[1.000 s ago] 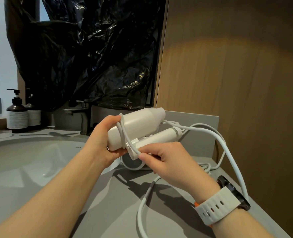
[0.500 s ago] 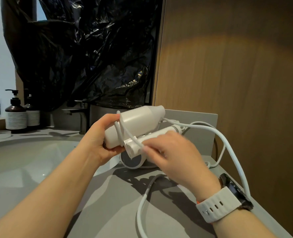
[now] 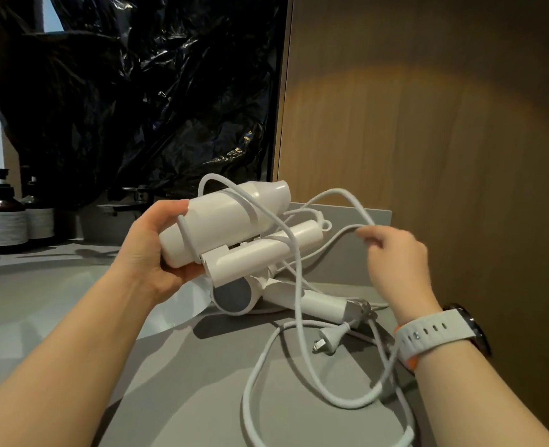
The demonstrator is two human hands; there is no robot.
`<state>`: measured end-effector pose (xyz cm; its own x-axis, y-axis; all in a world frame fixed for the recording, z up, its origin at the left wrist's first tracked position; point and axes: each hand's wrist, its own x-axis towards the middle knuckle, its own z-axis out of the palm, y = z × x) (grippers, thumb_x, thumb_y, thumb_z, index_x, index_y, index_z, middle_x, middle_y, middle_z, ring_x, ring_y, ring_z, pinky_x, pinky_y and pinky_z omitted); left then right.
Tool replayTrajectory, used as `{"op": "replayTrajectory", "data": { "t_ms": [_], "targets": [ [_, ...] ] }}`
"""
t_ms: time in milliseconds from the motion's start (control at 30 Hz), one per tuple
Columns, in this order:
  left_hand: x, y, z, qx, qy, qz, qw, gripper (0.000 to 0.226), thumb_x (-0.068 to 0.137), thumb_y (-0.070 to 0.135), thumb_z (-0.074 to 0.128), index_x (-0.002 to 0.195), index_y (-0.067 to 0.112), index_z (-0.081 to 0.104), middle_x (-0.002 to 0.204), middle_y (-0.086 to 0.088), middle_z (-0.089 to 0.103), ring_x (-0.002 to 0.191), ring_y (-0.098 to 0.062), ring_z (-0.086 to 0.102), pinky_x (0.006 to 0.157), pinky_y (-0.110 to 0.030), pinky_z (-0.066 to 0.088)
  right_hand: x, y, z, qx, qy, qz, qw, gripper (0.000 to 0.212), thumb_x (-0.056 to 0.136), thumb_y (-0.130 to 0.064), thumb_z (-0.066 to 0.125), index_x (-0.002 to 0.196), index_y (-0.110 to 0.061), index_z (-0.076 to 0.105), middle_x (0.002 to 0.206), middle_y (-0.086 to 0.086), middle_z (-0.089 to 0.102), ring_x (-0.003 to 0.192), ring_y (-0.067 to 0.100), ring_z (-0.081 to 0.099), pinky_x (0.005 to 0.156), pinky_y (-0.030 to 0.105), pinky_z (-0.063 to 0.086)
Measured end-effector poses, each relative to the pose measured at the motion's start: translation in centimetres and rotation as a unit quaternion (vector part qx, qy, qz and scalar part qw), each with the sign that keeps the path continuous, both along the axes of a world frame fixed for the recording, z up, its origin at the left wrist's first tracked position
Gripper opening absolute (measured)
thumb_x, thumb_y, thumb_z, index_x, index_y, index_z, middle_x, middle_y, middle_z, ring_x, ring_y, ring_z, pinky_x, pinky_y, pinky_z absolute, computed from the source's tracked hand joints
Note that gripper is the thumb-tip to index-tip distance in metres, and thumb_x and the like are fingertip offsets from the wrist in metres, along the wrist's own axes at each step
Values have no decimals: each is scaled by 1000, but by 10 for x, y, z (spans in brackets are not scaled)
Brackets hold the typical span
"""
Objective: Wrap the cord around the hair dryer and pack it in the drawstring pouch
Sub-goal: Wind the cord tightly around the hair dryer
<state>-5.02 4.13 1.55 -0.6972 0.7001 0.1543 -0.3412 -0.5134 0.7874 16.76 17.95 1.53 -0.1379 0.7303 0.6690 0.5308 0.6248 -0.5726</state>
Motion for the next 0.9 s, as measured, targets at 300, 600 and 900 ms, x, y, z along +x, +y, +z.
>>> {"op": "replayTrajectory", "data": {
  "t_ms": [300, 600, 900],
  "targets": [
    [-1, -1, 0, 16, 5, 3, 1000, 11, 76, 26, 65, 87, 23, 61, 101, -7, 57, 99, -30, 60, 77, -47, 54, -11, -8, -7, 20, -159, -82, 984, 29, 96, -37, 41, 114, -22, 58, 147, 6, 31, 136, 24, 21, 108, 44, 18],
    [3, 7, -1, -5, 42, 33, 999, 39, 81, 23, 64, 119, 18, 56, 102, -6, 58, 92, -26, 60, 74, -46, 56, -49, -58, -11, -240, 81, 315, 915, 17, 90, -37, 56, 96, -23, 49, 90, -1, 63, 76, 13, 64, 70, 29, 57],
    [6, 12, -2, -18, 69, 42, 997, 48, 77, 35, 71, 119, 20, 53, 115, -8, 60, 100, -28, 62, 71, -45, 57, -45, -64, -1, -276, 185, 459, 824, 21, 93, -32, 48, 97, -18, 63, 76, 3, 65, 73, 14, 58, 68, 27, 48]
  ]
}}
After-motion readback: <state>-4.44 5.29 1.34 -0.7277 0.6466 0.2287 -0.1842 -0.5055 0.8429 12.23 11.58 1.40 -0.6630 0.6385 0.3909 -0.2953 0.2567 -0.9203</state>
